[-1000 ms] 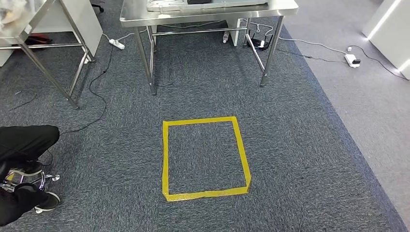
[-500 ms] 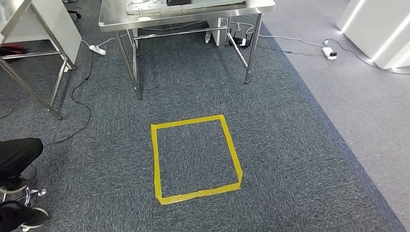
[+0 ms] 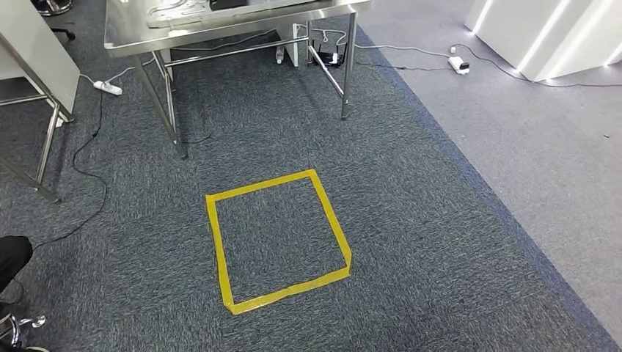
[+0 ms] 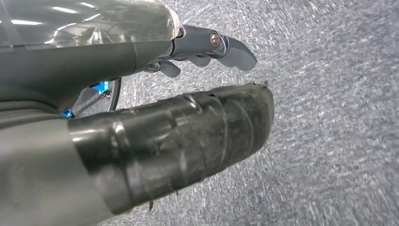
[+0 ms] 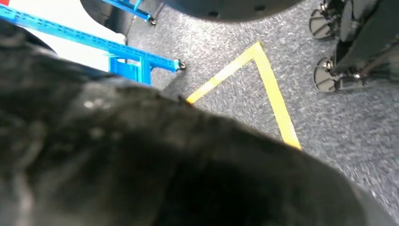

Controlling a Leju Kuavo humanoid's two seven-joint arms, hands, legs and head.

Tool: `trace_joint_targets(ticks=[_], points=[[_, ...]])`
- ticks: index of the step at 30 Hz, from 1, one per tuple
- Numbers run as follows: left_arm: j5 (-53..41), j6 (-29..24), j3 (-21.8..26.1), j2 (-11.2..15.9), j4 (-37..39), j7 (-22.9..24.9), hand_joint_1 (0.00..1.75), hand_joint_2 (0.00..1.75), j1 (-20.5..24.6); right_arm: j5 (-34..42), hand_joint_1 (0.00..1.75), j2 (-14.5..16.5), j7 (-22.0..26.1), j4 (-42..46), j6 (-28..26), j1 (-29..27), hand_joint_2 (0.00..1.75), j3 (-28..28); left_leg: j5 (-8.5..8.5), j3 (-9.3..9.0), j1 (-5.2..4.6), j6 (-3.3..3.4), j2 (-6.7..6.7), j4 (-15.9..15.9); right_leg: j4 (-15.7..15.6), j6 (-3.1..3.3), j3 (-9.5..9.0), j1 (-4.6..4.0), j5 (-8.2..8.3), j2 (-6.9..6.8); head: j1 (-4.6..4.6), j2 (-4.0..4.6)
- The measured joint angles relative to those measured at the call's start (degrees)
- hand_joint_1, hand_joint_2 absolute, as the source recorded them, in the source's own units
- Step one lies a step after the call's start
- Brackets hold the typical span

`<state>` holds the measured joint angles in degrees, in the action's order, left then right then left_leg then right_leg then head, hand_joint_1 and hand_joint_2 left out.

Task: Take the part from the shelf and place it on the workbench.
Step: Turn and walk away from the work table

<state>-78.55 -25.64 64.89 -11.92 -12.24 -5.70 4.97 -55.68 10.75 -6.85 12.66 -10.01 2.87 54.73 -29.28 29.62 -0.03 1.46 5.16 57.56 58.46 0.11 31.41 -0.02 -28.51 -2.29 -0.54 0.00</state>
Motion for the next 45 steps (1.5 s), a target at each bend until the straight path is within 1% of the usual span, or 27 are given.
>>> trace_joint_targets(ticks=[1, 3, 5, 6, 8, 10, 11, 12, 14, 16, 18, 21, 23, 24, 26, 28, 29, 31, 32, 34, 36, 38, 39, 40, 42, 43, 45], points=[[0.0, 0.0, 0.0, 0.0, 0.0, 0.0, 0.0, 0.0, 0.1, 0.0, 0.0, 0.0, 0.0, 0.0, 0.0, 0.0, 0.0, 0.0, -0.22, -0.04, 0.09, -0.3, -0.17, 0.2, -0.2, 0.26, -0.01, 0.16, 0.16, 0.39, -0.01, 0.0], [0.0, 0.0, 0.0, 0.0, 0.0, 0.0, 0.0, 0.0, 0.0, 0.0, 0.0, 0.1, 0.0, 0.0, 0.0, 0.0, 0.0, 0.0, -2.48, 1.04, 0.29, -0.95, -2.3, 3.0, -0.6, 0.95, 0.03, 0.56, 0.59, 1.29, 0.03, 0.0], [0.0, 0.0, 0.0, 0.0, 0.0, 0.0, 0.0, 0.0, -0.1, 0.0, 0.0, 0.2, 0.0, 0.0, 0.0, 0.0, 0.0, 0.0, -6.53, 4.11, 0.52, -1.38, -4.43, 10.0, -0.6, 1.38, 0.4, 0.64, 0.85, 2.25, 0.08, 0.0], [0.0, 0.0, 0.0, 0.0, 0.0, 0.0, 0.0, 0.0, -0.1, 0.0, 0.0, 0.2, 0.0, 0.0, 0.0, 0.0, 0.0, 0.0, -8.04, 5.71, 0.59, -1.51, -4.63, 13.6, -0.5, 1.46, 0.58, 0.64, 0.92, 2.81, 0.07, 0.0], [0.0, 0.0, 0.0, 0.0, 0.0, 0.0, 0.0, 0.0, -0.2, 0.0, 0.0, 0.2, 0.0, 0.0, 0.0, 0.0, 0.0, 0.0, -7.8, 6.64, 0.68, -1.62, -4.67, 15.9, -0.3, 1.48, 0.79, 0.63, 0.98, 4.02, 0.07, 0.0], [0.0, 0.0, 0.0, 0.0, 0.0, 0.0, 0.0, 0.0, -0.3, 0.0, 0.0, 0.2, 0.0, 0.0, 0.0, -0.1, 0.0, 0.0, -3.86, 3.86, 0.77, -1.46, -5.25, 10.2, 0.1, 1.35, 0.85, 0.68, 0.91, 5.3, 0.08, 0.0], [0.0, 0.0, 0.0, 0.0, 0.0, 0.0, 0.0, 0.0, -0.3, 0.0, 0.0, 0.3, -0.1, 0.0, 0.0, -0.1, 0.0, 0.0, -2.22, 2.12, 0.81, -1.23, -6.35, 6.4, 0.3, 1.2, 0.93, 0.67, 0.87, 5.86, 0.07, 0.0], [0.0, 0.1, 0.0, 0.1, 0.0, 0.0, 0.0, 0.0, -0.4, -0.1, 0.0, 0.3, -0.1, 0.0, 0.1, 0.0, 0.0, 0.0, -1.11, 0.77, 0.84, -1.03, -7.46, 3.2, 0.6, 0.93, 1.12, 0.65, 0.85, 6.45, 0.06, 0.0], [0.0, 0.1, 0.0, 0.1, 0.0, 0.0, 0.0, 0.0, -0.3, -0.2, 0.0, 0.4, -0.3, 0.0, 0.1, 0.0, 0.0, -0.1, -0.86, -0.13, 0.69, -0.61, -8.79, 0.7, 0.7, 0.14, 1.6, 0.76, 1.08, 7.43, 0.05, 0.0], [0.0, 0.2, 0.0, 0.1, 0.0, 0.0, 0.0, 0.0, -0.2, -0.4, 0.0, 0.4, -0.5, 0.0, 0.2, -0.1, 0.0, -0.1, -0.47, -0.31, 0.67, 0.0, -7.84, 0.2, 0.6, -0.69, 1.89, 0.93, 1.42, 8.25, 0.05, 0.0], [0.0, 0.4, 0.0, 0.1, 0.0, -0.1, 0.0, 0.0, -0.2, -0.7, 0.0, 0.4, -0.7, -0.1, 0.6, -0.2, 0.0, -0.1, 0.11, -0.6, 0.91, 0.83, -6.55, -0.6, 2.2, -1.15, 2.7, 0.82, 0.23, 6.75, -0.13, 0.0], [0.0, 0.6, 0.0, 0.1, 0.0, 0.0, 0.0, 0.0, -0.5, -0.9, 0.0, 0.4, -1.0, -0.1, 1.1, -0.2, 0.0, -0.2, 0.35, -0.52, 0.82, 1.37, -4.4, -0.9, 11.9, -1.6, 7.25, 0.82, -5.01, 3.4, -0.37, 0.0], [0.0, 0.7, 0.0, 0.1, 0.0, 0.0, 0.0, 0.0, -0.6, -1.0, 0.0, 0.4, -1.0, -0.1, 1.2, -0.2, 0.0, -0.4, 0.26, -0.46, 0.71, 1.39, -2.87, -0.9, 16.3, -1.89, 9.13, 0.97, -6.12, 2.79, -0.37, 0.0], [0.0, 0.8, 0.0, 0.1, 0.0, -0.1, 0.0, 0.0, -0.6, -1.1, 0.0, 0.4, -1.0, -0.1, 1.3, -0.3, 0.0, -0.4, 0.17, -0.51, 0.7, 1.34, -2.21, -0.9, 15.2, -1.94, 8.36, 1.06, -5.01, 2.53, -0.38, 0.0], [0.0, 0.8, 0.0, 0.1, 0.0, -0.2, 0.0, 0.0, -0.6, -1.3, 0.0, 0.4, -1.1, -0.1, 1.5, -0.4, 0.0, -0.5, -0.11, -0.84, 0.67, 1.0, -1.08, -0.8, 7.5, -1.78, 4.1, 1.1, -1.45, 0.81, -0.38, 0.0], [0.0, 0.8, 0.0, 0.1, 0.0, -0.3, 0.0, 0.0, -0.6, -1.4, 0.0, 0.4, -1.2, -0.1, 1.7, -0.3, 0.0, -0.5, -0.51, -1.08, 0.38, 0.38, -0.03, -0.6, 1.2, -1.27, 0.83, 0.69, 0.48, -1.07, -0.35, 0.0], [0.0, 0.9, 0.0, 0.1, 0.0, -0.3, 0.0, 0.0, -0.5, -1.5, 0.0, 0.4, -1.2, -0.1, 1.8, -0.3, 0.0, -0.6, -0.67, -1.14, 0.24, 0.1, 0.43, -0.5, 0.2, -1.01, 0.45, 0.46, 0.5, -1.43, -0.32, 0.0], [0.0, 0.9, 0.0, 0.1, 0.0, -0.2, 0.0, 0.0, -0.4, -1.5, 0.0, 0.4, -1.1, -0.1, 2.0, -0.4, 0.0, -0.6, -0.87, -1.35, 0.13, -0.47, 1.26, -0.5, 0.1, -0.46, 0.68, 0.35, 0.6, -0.34, -0.28, 0.0], [0.0, 0.9, 0.0, 0.1, 0.0, -0.2, 0.0, 0.0, -0.3, -1.6, 0.0, 0.5, -1.1, -0.1, 2.0, -0.4, 0.0, -0.6, -1.24, -1.38, 0.23, -0.8, 0.71, -0.3, -0.1, -0.18, 0.68, 0.46, 0.73, 0.18, -0.28, 0.0], [0.0, 0.9, 0.0, 0.1, 0.0, -0.2, 0.0, 0.0, -0.2, -1.7, 0.0, 0.5, -0.8, -0.1, 2.1, -0.4, 0.0, -0.6, -3.54, -0.1, 0.45, -1.38, -1.94, 2.8, -0.4, 0.47, 0.67, 0.72, 1.05, 1.17, -0.27, 0.0], [0.0, 0.9, 0.0, 0.1, 0.0, -0.2, 0.0, 0.0, -0.4, -2.0, 0.0, 0.5, -0.5, -0.1, 2.1, -0.3, 0.0, -0.6, -7.29, 3.25, 0.57, -1.6, -4.2, 10.1, -0.4, 0.89, 0.89, 0.67, 1.19, 2.31, -0.26, 0.0], [0.0, 0.9, 0.0, 0.2, 0.0, -0.2, 0.0, 0.0, -0.6, -2.1, 0.0, 0.5, -0.4, -0.1, 2.2, -0.3, 0.0, -0.7, -8.68, 6.03, 0.58, -1.57, -4.58, 15.7, -0.3, 1.03, 1.02, 0.56, 1.24, 3.79, -0.27, 0.0], [0.0, 0.9, 0.0, 0.2, 0.0, -0.2, 0.0, 0.0, -0.7, -2.2, 0.0, 0.5, -0.4, -0.1, 2.2, -0.3, 0.0, -0.8, -7.64, 6.1, 0.58, -1.44, -4.67, 15.5, -0.2, 1.04, 1.03, 0.52, 1.24, 4.59, -0.27, 0.0], [0.0, 0.9, 0.0, 0.2, 0.0, -0.2, 0.0, 0.0, -0.7, -2.2, 0.0, 0.5, -0.4, -0.1, 2.2, -0.3, 0.0, -0.9, -5.61, 5.11, 0.56, -1.21, -4.91, 13.0, 0.0, 1.03, 1.01, 0.48, 1.24, 5.4, -0.26, 0.0], [0.0, 0.9, 0.0, 0.4, 0.0, -0.2, 0.0, 0.0, -0.7, -2.2, 0.0, 0.7, -0.4, -0.2, 2.2, -0.3, 0.0, -0.9, -1.62, 1.84, 0.52, -0.38, -6.91, 5.3, 0.1, 0.97, 1.05, 0.42, 1.25, 6.8, -0.28, 0.0], [0.0, 0.9, 0.0, 0.5, 0.0, -0.2, 0.0, 0.0, -0.7, -2.2, 0.0, 0.8, -0.3, -0.2, 2.2, -0.2, 0.0, -1.0, -0.54, 0.65, 0.49, -0.06, -7.9, 2.3, 0.2, 0.79, 1.19, 0.42, 1.32, 7.41, -0.27, 0.0], [0.0, 0.9, 0.0, 0.7, 0.0, -0.2, 0.0, 0.0, -0.5, -2.3, 0.0, 0.9, -0.3, -0.2, 2.2, -0.2, 0.0, -1.0, -0.28, -0.01, 0.31, 0.25, -8.69, 0.3, 0.3, 0.22, 1.55, 0.58, 1.55, 8.34, -0.28, 0.0]])
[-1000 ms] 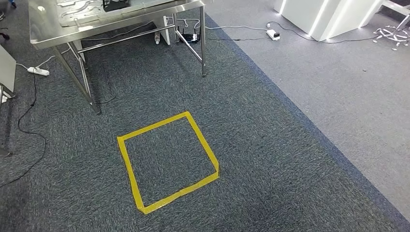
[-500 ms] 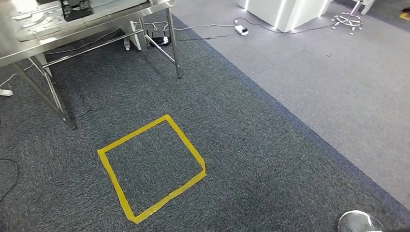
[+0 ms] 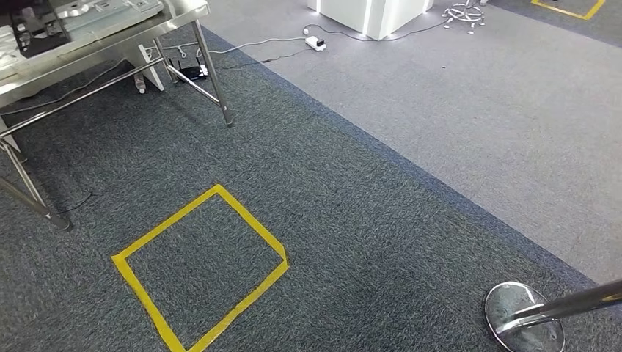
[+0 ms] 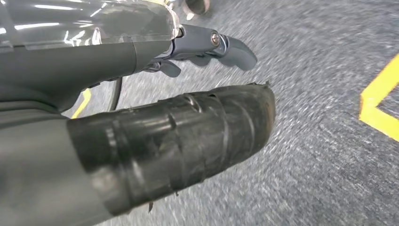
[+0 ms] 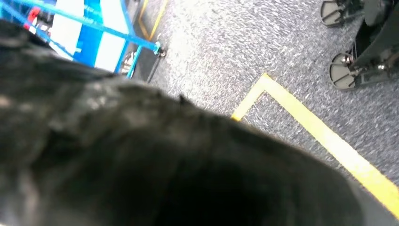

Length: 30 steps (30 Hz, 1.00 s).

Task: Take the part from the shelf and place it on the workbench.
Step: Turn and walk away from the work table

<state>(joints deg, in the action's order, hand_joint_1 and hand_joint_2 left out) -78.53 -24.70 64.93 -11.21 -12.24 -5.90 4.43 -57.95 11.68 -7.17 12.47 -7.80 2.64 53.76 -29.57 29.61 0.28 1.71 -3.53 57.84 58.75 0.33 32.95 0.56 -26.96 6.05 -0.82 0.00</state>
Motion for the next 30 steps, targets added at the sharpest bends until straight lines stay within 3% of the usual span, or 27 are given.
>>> trace_joint_targets(ticks=[2, 4, 6, 7, 8, 9, 12, 15, 18, 19, 21, 22, 23, 25, 26, 27, 28, 30], points=[[0.0, 0.0, 0.0, 0.0, 0.0, 0.0, 0.0, 0.0, 0.2, 0.0, 0.0, 0.0, 0.0, 0.0, 0.0, -0.2, 0.0, 0.0, 0.47, -0.29, 0.02, 0.26, 1.0, -0.7, 0.0, -0.66, 0.22, 0.19, 0.17, 0.62, 0.01, 0.0], [0.1, 0.0, 0.0, 0.0, 0.0, 0.0, 0.0, 0.0, 0.2, -0.2, 0.0, 0.0, 0.0, 0.0, 0.0, -0.3, 0.0, -0.1, 1.11, -0.79, 0.34, 0.89, 2.28, -1.6, 1.9, -1.14, 1.16, 0.04, -1.23, -1.3, -0.1, 0.0], [0.2, 0.1, 0.0, 0.0, 0.0, 0.1, 0.0, 0.0, 0.0, -0.4, 0.0, 0.0, -0.1, 0.0, 0.0, -0.2, 0.0, -0.2, 1.36, -0.91, 0.38, 1.34, 3.83, -2.1, 8.2, -1.54, 4.15, 0.07, -4.86, -4.2, -0.25, 0.0], [0.3, 0.1, 0.0, 0.1, 0.0, 0.1, 0.0, 0.0, -0.1, -0.6, 0.0, 0.0, -0.1, 0.0, 0.0, -0.2, 0.0, -0.3, 1.32, -0.87, 0.35, 1.44, 4.67, -2.1, 11.7, -1.76, 5.87, 0.25, -6.48, -4.89, -0.28, 0.0], [0.4, 0.2, 0.0, 0.1, 0.0, 0.1, 0.0, 0.0, -0.2, -0.7, 0.0, 0.1, -0.2, -0.1, 0.1, -0.1, 0.0, -0.4, 1.23, -0.86, 0.33, 1.38, 5.47, -2.1, 14.2, -2.02, 7.01, 0.48, -7.23, -5.26, -0.28, 0.0], [0.4, 0.2, 0.0, 0.1, 0.0, 0.1, 0.0, 0.0, -0.2, -0.7, 0.0, 0.1, -0.2, -0.1, 0.1, -0.1, 0.0, -0.4, 1.11, -0.89, 0.37, 1.26, 6.22, -2.0, 14.7, -2.27, 7.13, 0.75, -6.84, -5.53, -0.28, 0.0], [0.5, 0.3, 0.1, 0.1, 0.0, 0.1, 0.0, 0.0, -0.1, -0.9, 0.0, 0.1, -0.3, -0.1, 0.1, -0.2, 0.0, -0.5, 0.83, -1.04, 0.49, 0.88, 7.38, -1.9, 11.6, -2.71, 5.31, 1.29, -4.25, -6.04, -0.27, 0.0], [0.6, 0.3, 0.1, 0.1, 0.0, 0.1, 0.0, 0.0, -0.1, -0.9, 0.0, 0.1, -0.3, -0.1, 0.1, -0.2, 0.0, -0.5, 0.79, -1.06, 0.51, 0.83, 7.47, -1.9, 10.9, -2.75, 4.92, 1.33, -3.88, -6.13, -0.27, 0.0], [0.6, 0.4, 0.1, 0.2, 0.0, 0.1, 0.0, 0.0, -0.1, -1.1, 0.0, 0.1, -0.5, -0.1, 0.3, -0.1, 0.0, -0.5, 0.28, -1.17, 0.67, 0.2, 8.22, -1.4, 4.8, -2.93, 1.53, 1.41, -1.64, -7.9, -0.29, 0.0], [0.6, 0.4, 0.1, 0.2, 0.0, 0.0, 0.0, 0.0, 0.0, -1.3, 0.0, 0.2, -0.6, -0.1, 0.4, 0.0, 0.0, -0.5, -0.17, -1.34, 0.79, -0.57, 8.83, -1.1, 2.3, -2.39, 0.4, 1.3, -0.93, -8.18, -0.26, 0.0], [0.6, 0.4, 0.1, 0.3, 0.0, 0.0, 0.0, 0.0, 0.2, -1.5, 0.0, 0.4, -1.0, -0.2, 0.6, 0.2, 0.0, -0.6, -2.11, -1.0, 1.01, -1.87, 7.7, 0.8, 0.4, -0.98, -0.15, 0.96, -0.78, -7.7, -0.15, 0.0], [0.6, 0.5, 0.1, 0.3, 0.0, 0.0, 0.0, 0.0, 0.2, -1.6, 0.0, 0.4, -1.3, -0.2, 0.7, 0.2, 0.0, -0.7, -3.8, -0.17, 1.13, -2.29, 6.6, 3.1, 0.2, -0.24, 0.03, 0.87, -0.56, -6.66, -0.08, 0.0], [0.6, 0.5, 0.1, 0.3, 0.0, 0.0, 0.0, 0.0, 0.2, -1.6, 0.0, 0.4, -1.4, -0.2, 0.6, 0.2, 0.0, -0.7, -5.8, 1.45, 1.14, -2.23, 5.15, 6.6, 0.2, 0.01, 0.08, 0.74, -0.52, -6.13, -0.05, 0.0], [0.6, 0.5, 0.1, 0.3, 0.0, 0.0, 0.0, 0.0, 0.0, -1.7, 0.0, 0.4, -1.8, -0.3, 0.6, 0.3, 0.0, -0.7, -8.74, 5.23, 1.0, -1.91, 4.23, 14.3, 0.2, 0.41, 0.15, 0.3, -0.49, -4.78, -0.03, 0.0], [0.6, 0.5, 0.1, 0.3, 0.0, 0.0, 0.0, 0.0, -0.1, -1.7, 0.0, 0.4, -1.9, -0.3, 0.6, 0.3, 0.0, -0.7, -8.71, 6.35, 0.9, -1.65, 4.11, 16.1, 0.2, 0.51, 0.12, 0.07, -0.48, -3.97, -0.02, 0.0], [0.6, 0.5, 0.1, 0.3, 0.0, 0.1, 0.0, 0.0, -0.1, -1.7, 0.0, 0.4, -2.0, -0.3, 0.7, 0.3, 0.0, -0.7, -7.36, 6.39, 0.73, -1.27, 3.98, 15.6, 0.3, 0.56, 0.01, -0.13, -0.48, -3.08, -0.03, 0.0], [0.6, 0.5, 0.1, 0.3, 0.0, 0.1, 0.0, 0.0, -0.2, -1.7, 0.0, 0.4, -2.1, -0.3, 0.7, 0.3, 0.0, -0.7, -5.17, 5.48, 0.52, -0.81, 3.64, 12.9, 0.3, 0.57, -0.15, -0.26, -0.48, -2.24, -0.03, 0.0], [0.6, 0.5, 0.1, 0.4, 0.0, 0.1, 0.0, 0.0, -0.2, -1.7, 0.0, 0.6, -2.3, -0.3, 0.7, 0.3, 0.0, -0.7, -0.78, 2.55, 0.07, 0.23, 1.11, 5.1, 0.3, 0.53, -0.25, -0.33, -0.46, -0.77, -0.06, 0.0]])
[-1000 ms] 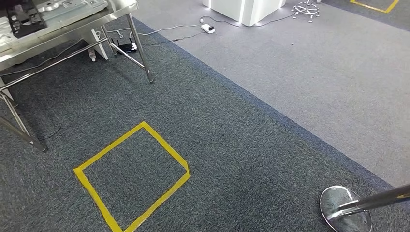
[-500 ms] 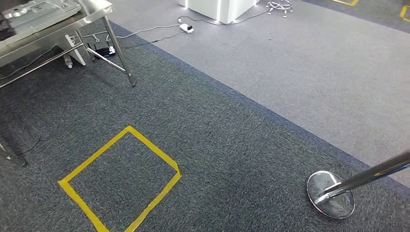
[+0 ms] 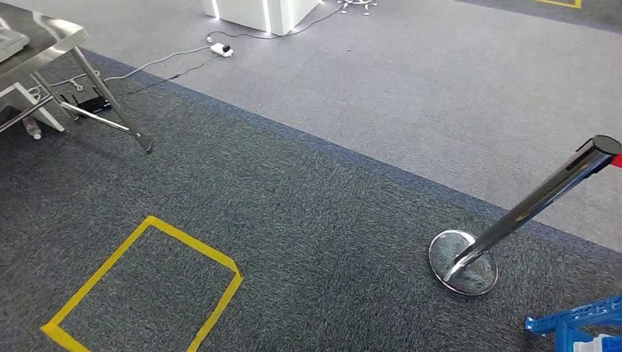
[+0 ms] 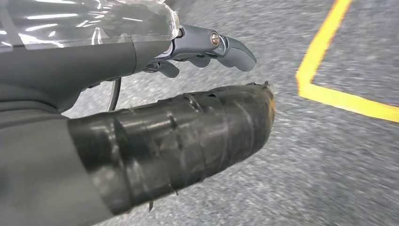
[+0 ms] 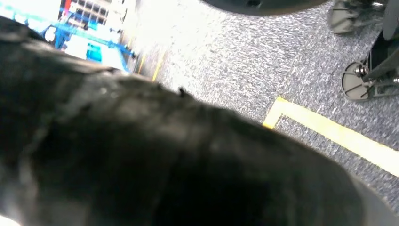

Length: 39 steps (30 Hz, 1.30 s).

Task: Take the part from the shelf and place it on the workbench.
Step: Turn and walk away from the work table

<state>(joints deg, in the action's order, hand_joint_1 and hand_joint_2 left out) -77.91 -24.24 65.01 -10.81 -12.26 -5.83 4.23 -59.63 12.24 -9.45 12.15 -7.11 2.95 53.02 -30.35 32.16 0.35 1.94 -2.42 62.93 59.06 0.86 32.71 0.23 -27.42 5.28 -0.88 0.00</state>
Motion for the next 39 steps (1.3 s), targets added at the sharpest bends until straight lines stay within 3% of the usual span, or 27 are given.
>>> trace_joint_targets(ticks=[2, 4, 5, 6, 8, 9, 11, 12, 14, 16, 18, 19, 20, 22, 24, 25, 26, 27, 29, 31, 33, 35, 37, 39], points=[[0.0, 0.0, 0.0, 0.2, 0.0, 0.0, 0.0, 0.0, 0.0, 0.0, 0.0, 0.2, -0.3, -0.1, 0.1, 0.1, 0.0, 0.0, 1.49, -1.45, -0.29, 0.48, -1.99, -4.3, 0.1, -0.3, 0.37, 0.16, 0.16, 1.2, -0.01, 0.0], [-0.1, 0.0, 0.0, 0.2, 0.0, -0.1, 0.0, 0.0, 0.3, -0.1, 0.0, 0.2, -0.5, -0.1, 0.1, 0.1, 0.0, 0.0, 1.59, -1.81, -0.38, 0.6, -1.27, -5.0, -0.1, -0.96, 0.7, 0.38, 0.5, 2.37, 0.01, 0.0], [-0.1, 0.0, 0.0, 0.1, 0.0, -0.2, 0.0, 0.0, 0.4, -0.1, 0.0, 0.2, -0.6, -0.1, 0.1, 0.0, 0.0, 0.0, 1.87, -2.11, -0.3, 0.8, -0.57, -5.5, -0.1, -1.24, 0.78, 0.37, 0.47, 1.96, 0.0, 0.0], [-0.1, 0.0, 0.0, 0.0, 0.0, -0.2, 0.0, 0.0, 0.4, -0.1, 0.0, 0.2, -0.7, -0.1, 0.2, -0.1, 0.0, 0.0, 2.19, -2.43, -0.2, 1.05, 0.14, -6.0, 0.6, -1.5, 1.07, 0.26, -0.03, 0.72, -0.04, 0.0], [0.0, 0.0, 0.0, -0.1, 0.0, -0.4, 0.0, 0.0, 0.2, -0.2, 0.0, 0.2, -0.9, -0.1, 0.2, 0.0, 0.0, 0.0, 2.63, -2.78, -0.11, 1.54, 1.76, -6.9, 5.2, -1.92, 3.22, 0.12, -2.95, -2.87, -0.12, 0.0], [0.0, 0.0, 0.0, -0.1, 0.0, -0.4, 0.0, 0.0, 0.1, -0.2, 0.0, 0.2, -0.9, -0.1, 0.2, 0.0, 0.0, 0.0, 2.63, -2.78, -0.19, 1.69, 2.58, -7.0, 8.7, -2.2, 4.97, 0.22, -4.85, -3.99, -0.15, 0.0], [0.0, -0.1, 0.0, -0.1, 0.0, -0.5, 0.0, 0.0, 0.1, -0.2, 0.0, 0.2, -1.0, -0.1, 0.3, 0.1, 0.0, 0.0, 2.47, -2.74, -0.28, 1.75, 4.25, -6.9, 14.2, -2.72, 7.61, 0.62, -6.84, -4.65, -0.14, 0.0], [0.0, -0.1, 0.0, -0.1, 0.0, -0.5, 0.0, 0.0, 0.1, -0.2, 0.0, 0.2, -1.0, -0.1, 0.3, 0.0, 0.0, 0.0, 2.33, -2.76, -0.28, 1.68, 5.06, -6.8, 14.3, -2.95, 7.57, 0.83, -6.31, -4.86, -0.14, 0.0], [0.0, -0.1, 0.0, -0.1, 0.0, -0.5, 0.0, 0.0, 0.2, -0.3, 0.0, 0.2, -1.2, -0.1, 0.3, 0.0, 0.0, 0.0, 1.93, -2.96, -0.2, 1.32, 6.44, -6.6, 8.6, -3.18, 4.31, 1.09, -2.9, -6.0, -0.15, 0.0], [0.0, -0.1, 0.0, -0.2, 0.0, -0.5, 0.0, 0.0, 0.2, -0.4, 0.0, 0.1, -1.4, -0.1, 0.4, 0.1, 0.0, 0.0, 1.32, -3.12, -0.36, 0.66, 7.56, -6.0, 1.9, -2.73, 0.64, 0.84, -0.45, -8.39, -0.12, 0.0], [0.0, -0.1, 0.0, -0.2, 0.0, -0.5, 0.0, 0.0, 0.4, -0.5, 0.0, 0.1, -1.5, -0.1, 0.6, 0.1, 0.0, 0.0, 0.88, -3.34, -0.55, -0.04, 8.49, -5.7, -0.3, -2.02, -0.33, 0.39, -0.17, -9.22, -0.04, 0.0], [0.0, -0.1, 0.0, -0.2, 0.0, -0.5, 0.0, 0.0, 0.5, -0.5, 0.0, 0.0, -1.5, -0.1, 0.6, 0.1, 0.0, 0.0, 0.78, -3.54, -0.54, -0.33, 8.97, -5.8, -0.4, -1.73, -0.23, 0.32, -0.05, -8.56, -0.02, 0.0], [0.0, -0.1, 0.0, -0.2, 0.0, -0.5, 0.0, 0.0, 0.6, -0.5, 0.0, 0.0, -1.5, -0.1, 0.7, 0.1, 0.0, 0.0, 0.56, -3.69, -0.39, -0.68, 8.84, -5.7, -0.6, -1.4, -0.25, 0.4, 0.07, -7.98, -0.02, 0.0], [0.0, -0.2, 0.0, -0.2, 0.0, -0.5, 0.0, 0.0, 0.7, -0.6, 0.0, 0.0, -1.5, -0.1, 0.8, 0.1, 0.0, 0.0, -1.3, -2.96, -0.04, -1.24, 6.5, -3.5, -1.0, -0.66, -0.32, 0.7, 0.43, -6.85, 0.0, 0.0], [0.0, -0.2, 0.0, -0.2, 0.0, -0.6, 0.0, 0.0, 0.5, -0.6, 0.0, 0.0, -1.5, -0.1, 0.8, 0.2, 0.0, 0.0, -5.0, -0.13, 0.2, -1.49, 3.66, 2.9, -1.1, -0.2, -0.28, 0.8, 0.64, -5.69, 0.02, 0.0], [0.0, -0.2, 0.0, -0.2, 0.0, -0.6, 0.0, 0.0, 0.4, -0.6, 0.0, 0.0, -1.6, -0.1, 0.8, 0.3, 0.0, 0.0, -6.61, 1.67, 0.25, -1.55, 3.19, 6.8, -1.1, -0.12, -0.2, 0.74, 0.67, -5.01, 0.03, 0.0], [0.0, -0.2, 0.0, -0.2, 0.0, -0.6, 0.0, 0.0, 0.3, -0.6, 0.0, -0.1, -1.6, -0.1, 0.9, 0.3, 0.0, 0.0, -7.29, 3.03, 0.29, -1.59, 3.04, 9.5, -1.0, -0.09, -0.15, 0.69, 0.69, -4.24, 0.03, 0.0], [0.0, -0.2, 0.0, -0.2, 0.0, -0.6, 0.0, 0.0, 0.3, -0.6, 0.0, -0.1, -1.6, -0.1, 0.9, 0.3, 0.0, 0.0, -6.84, 3.61, 0.34, -1.6, 2.99, 10.4, -0.9, -0.09, -0.13, 0.66, 0.68, -3.41, 0.03, 0.0], [0.1, -0.2, 0.0, -0.2, 0.0, -0.6, 0.0, 0.0, 0.2, -0.7, 0.0, -0.1, -1.6, -0.1, 1.0, 0.2, 0.0, 0.0, -2.87, 1.85, 0.52, -1.52, 2.35, 5.8, -0.6, -0.21, -0.11, 0.69, 0.6, -1.68, 0.03, 0.0], [0.1, -0.2, 0.0, -0.2, 0.0, -0.6, 0.0, 0.0, 0.2, -0.8, 0.0, -0.1, -1.7, -0.1, 1.0, 0.3, 0.0, 0.0, 0.35, -0.91, 0.78, -1.39, -0.29, -1.2, 0.0, -0.64, 0.14, 0.71, 0.45, -0.21, 0.01, 0.0], [0.1, -0.2, 0.0, -0.2, 0.0, -0.6, 0.0, 0.0, 0.2, -0.9, 0.0, -0.1, -1.7, -0.1, 1.0, 0.3, 0.0, 0.0, 0.79, -1.8, 0.73, -1.18, -2.01, -3.8, 0.2, -1.43, 0.63, 0.73, 0.58, 0.9, -0.02, 0.0], [0.1, -0.2, 0.0, -0.2, 0.0, -0.6, 0.0, 0.0, 0.4, -0.9, 0.0, -0.1, -1.8, -0.1, 1.0, 0.1, 0.0, 0.0, 1.07, -1.89, 0.54, -0.55, -1.04, -4.2, 0.0, -2.26, 1.02, 0.91, 0.91, 1.69, -0.03, 0.0], [0.2, -0.2, 0.0, -0.2, 0.0, -0.6, 0.0, 0.0, 0.5, -1.0, 0.0, -0.1, -1.9, -0.1, 1.0, 0.0, 0.0, 0.0, 1.58, -2.04, 0.56, 0.41, 0.4, -4.7, 1.6, -2.67, 1.9, 0.86, -0.22, -0.48, -0.1, 0.0], [0.2, -0.2, 0.0, -0.3, 0.0, -0.6, 0.0, 0.0, 0.3, -1.0, 0.0, -0.1, -1.9, -0.1, 1.0, 0.1, 0.0, 0.0, 1.82, -1.98, 0.41, 1.01, 1.99, -5.0, 7.6, -2.83, 4.64, 0.66, -3.74, -3.75, -0.17, 0.0]])
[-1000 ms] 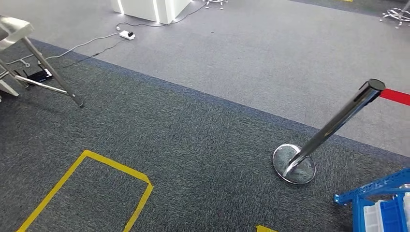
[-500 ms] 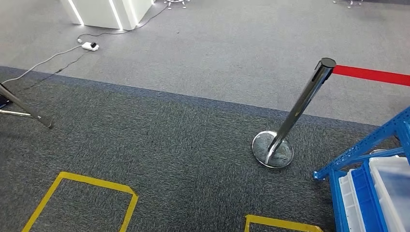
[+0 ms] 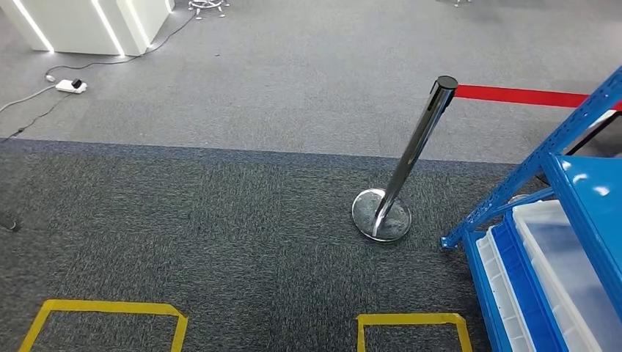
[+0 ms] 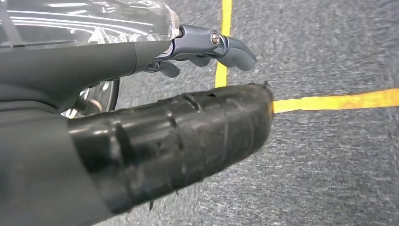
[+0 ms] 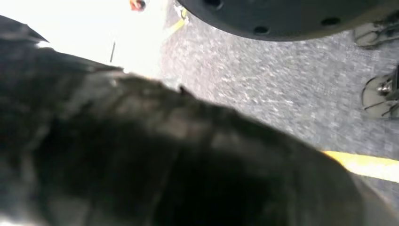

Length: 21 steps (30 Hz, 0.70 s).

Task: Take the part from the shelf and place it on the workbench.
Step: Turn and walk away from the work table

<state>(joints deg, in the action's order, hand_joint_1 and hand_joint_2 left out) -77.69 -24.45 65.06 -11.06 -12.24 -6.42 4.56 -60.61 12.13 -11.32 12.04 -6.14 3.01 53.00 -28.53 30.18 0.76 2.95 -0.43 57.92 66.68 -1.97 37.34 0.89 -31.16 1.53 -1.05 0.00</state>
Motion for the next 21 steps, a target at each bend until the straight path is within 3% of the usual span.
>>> trace_joint_targets(ticks=[2, 3, 4, 5, 7, 8, 9, 11, 12, 14, 16, 18, 19, 21], points=[[0.0, 0.0, 0.0, 0.0, 0.0, 0.0, 0.0, 0.0, -0.1, 0.0, 0.0, 0.0, 0.0, 0.0, 0.0, 0.1, 0.0, 0.0, -0.06, 0.12, -0.33, 0.19, 1.7, 0.0, 6.9, -0.13, 3.13, -0.05, -3.0, -0.92, -0.01, 0.0], [0.0, 0.0, 0.0, 0.0, 0.0, 0.0, 0.0, 0.0, -0.2, 0.0, 0.0, 0.0, 0.0, 0.0, 0.0, 0.0, 0.0, 0.0, -0.11, 0.14, -0.48, 0.26, 2.5, 0.1, 8.2, -0.1, 3.58, -0.06, -3.09, -1.01, -0.01, 0.0], [0.0, 0.0, 0.0, 0.0, 0.0, 0.0, 0.0, 0.0, -0.1, 0.0, 0.0, 0.0, 0.0, 0.0, 0.0, 0.0, 0.0, 0.0, -0.18, 0.11, -0.6, 0.3, 3.25, 0.1, 7.3, 0.03, 2.92, -0.11, -2.16, -1.16, -0.01, 0.0], [0.0, 0.0, 0.0, 0.0, 0.0, 0.0, 0.0, 0.0, 0.0, 0.0, 0.0, 0.0, 0.0, 0.0, 0.0, -0.1, 0.0, 0.0, -0.27, 0.02, -0.7, 0.3, 3.89, 0.1, 4.4, 0.26, 1.21, -0.21, -0.5, -1.54, -0.01, 0.0], [0.0, 0.0, 0.0, 0.0, 0.0, 0.0, 0.0, 0.0, 0.0, 0.0, 0.0, 0.0, 0.0, 0.0, 0.0, 0.0, 0.0, 0.0, -0.54, -0.26, -0.93, 0.1, 5.07, 0.2, -3.6, 1.09, -3.27, -0.8, 2.52, -3.88, 0.0, 0.0], [0.0, 0.0, 0.0, 0.0, 0.0, 0.0, 0.0, 0.0, 0.1, 0.0, 0.0, -0.1, 0.0, 0.0, 0.0, 0.0, 0.0, 0.0, -0.68, -0.37, -1.01, -0.1, 5.58, 0.2, -6.2, 1.5, -4.67, -1.16, 3.25, -4.82, 0.0, 0.0], [0.0, 0.0, 0.0, 0.0, 0.0, 0.0, 0.0, 0.0, 0.1, -0.1, 0.0, -0.1, 0.0, 0.0, 0.0, 0.1, 0.0, 0.0, -0.79, -0.46, -1.07, -0.33, 6.1, 0.2, -7.7, 1.81, -5.3, -1.48, 3.47, -5.38, 0.02, 0.0], [0.0, 0.0, 0.0, -0.2, 0.0, 0.0, 0.0, 0.0, 0.3, -0.1, 0.0, -0.1, -0.1, 0.0, 0.0, 0.1, 0.0, -0.1, -0.88, -0.77, -1.15, -0.86, 7.09, 0.0, -8.2, 2.27, -5.29, -1.6, 3.69, -4.37, 0.03, 0.0], [0.0, 0.0, 0.0, -0.2, 0.0, 0.0, 0.0, 0.0, 0.4, -0.1, 0.0, -0.1, -0.2, 0.0, 0.0, 0.0, 0.0, -0.1, -1.12, -0.93, -1.1, -1.17, 6.82, 0.2, -8.6, 2.5, -5.5, -1.41, 3.94, -3.79, 0.02, 0.0], [-0.1, 0.0, 0.0, -0.3, 0.0, 0.0, 0.0, 0.0, 0.5, -0.2, 0.0, -0.1, -0.4, 0.0, 0.1, 0.1, 0.0, -0.1, -3.18, -0.01, -0.92, -1.74, 4.29, 2.9, -9.5, 3.05, -5.94, -0.87, 4.49, -2.66, 0.17, 0.0], [-0.2, 0.0, 0.0, -0.3, 0.0, -0.1, 0.0, 0.0, 0.3, -0.2, 0.0, -0.1, -0.5, 0.0, 0.1, 0.1, 0.0, -0.1, -6.79, 3.11, -0.52, -2.11, 1.52, 9.7, -9.7, 3.28, -5.92, -0.66, 4.7, -1.53, 0.32, 0.0], [-0.2, 0.0, 0.0, -0.3, 0.0, -0.1, 0.0, 0.0, 0.2, -0.3, 0.0, -0.1, -0.6, 0.0, 0.2, 0.2, 0.0, -0.1, -8.56, 6.05, -0.25, -2.45, 0.98, 15.6, -9.5, 3.3, -5.84, -0.64, 4.71, -0.19, 0.32, 0.0], [-0.2, 0.0, 0.0, -0.3, 0.0, -0.1, 0.0, 0.0, 0.1, -0.3, 0.0, -0.1, -0.7, 0.0, 0.2, 0.2, 0.0, -0.1, -7.75, 6.42, -0.13, -2.58, 0.94, 15.9, -9.3, 3.24, -5.82, -0.61, 4.67, 0.61, 0.32, 0.0], [-0.2, 0.0, 0.0, -0.3, 0.0, -0.1, 0.0, 0.0, 0.1, -0.3, 0.0, -0.1, -0.8, 0.0, 0.2, 0.1, 0.0, -0.1, -3.34, 4.3, 0.17, -2.72, 0.27, 10.3, -8.8, 2.91, -5.8, -0.43, 4.45, 2.26, 0.32, 0.0]])
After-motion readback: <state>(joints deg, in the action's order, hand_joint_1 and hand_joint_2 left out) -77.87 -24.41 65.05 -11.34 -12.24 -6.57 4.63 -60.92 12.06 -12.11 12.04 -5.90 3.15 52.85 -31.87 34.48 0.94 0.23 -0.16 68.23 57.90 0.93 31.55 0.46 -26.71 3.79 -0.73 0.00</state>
